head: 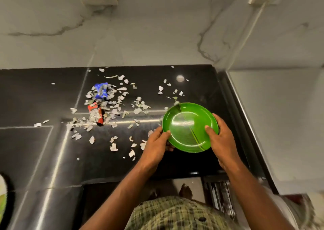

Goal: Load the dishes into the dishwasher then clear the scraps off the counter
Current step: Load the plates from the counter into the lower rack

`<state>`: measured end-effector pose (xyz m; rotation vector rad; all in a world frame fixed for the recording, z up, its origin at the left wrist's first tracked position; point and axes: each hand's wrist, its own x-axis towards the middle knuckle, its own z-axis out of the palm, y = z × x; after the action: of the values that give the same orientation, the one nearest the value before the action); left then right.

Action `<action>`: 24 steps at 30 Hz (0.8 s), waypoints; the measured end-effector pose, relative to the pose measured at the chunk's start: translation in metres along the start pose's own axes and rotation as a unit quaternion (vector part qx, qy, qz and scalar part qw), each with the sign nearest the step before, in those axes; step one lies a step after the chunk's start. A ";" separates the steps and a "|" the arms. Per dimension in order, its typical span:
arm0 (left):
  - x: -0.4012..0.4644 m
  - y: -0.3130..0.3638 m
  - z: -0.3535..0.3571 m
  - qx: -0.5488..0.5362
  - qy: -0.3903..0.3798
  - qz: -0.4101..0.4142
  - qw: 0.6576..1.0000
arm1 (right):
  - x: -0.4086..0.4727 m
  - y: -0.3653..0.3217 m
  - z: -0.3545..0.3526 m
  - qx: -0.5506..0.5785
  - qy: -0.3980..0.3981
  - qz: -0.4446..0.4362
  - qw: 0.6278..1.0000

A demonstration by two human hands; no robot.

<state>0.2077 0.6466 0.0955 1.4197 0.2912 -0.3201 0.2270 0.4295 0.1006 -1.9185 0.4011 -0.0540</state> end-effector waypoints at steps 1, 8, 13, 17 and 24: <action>0.001 0.001 0.003 -0.002 -0.004 0.011 1.000 | -0.003 -0.001 -0.005 -0.005 0.004 -0.010 1.000; -0.003 -0.023 0.055 0.051 -0.101 0.004 0.994 | -0.057 0.045 -0.067 0.019 0.096 0.053 0.994; -0.015 -0.028 0.081 0.075 -0.147 0.006 0.986 | -0.070 0.067 -0.097 0.054 0.115 0.083 0.988; -0.023 -0.032 0.113 0.103 -0.156 0.014 0.982 | -0.078 0.078 -0.131 0.062 0.119 0.078 0.988; -0.054 -0.052 0.203 0.129 -0.178 0.022 0.975 | -0.090 0.119 -0.223 0.122 0.137 0.103 0.978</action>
<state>0.1394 0.4417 0.0950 1.5890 -0.0783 -0.5838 0.0620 0.2188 0.0905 -1.6217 0.7433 -0.2232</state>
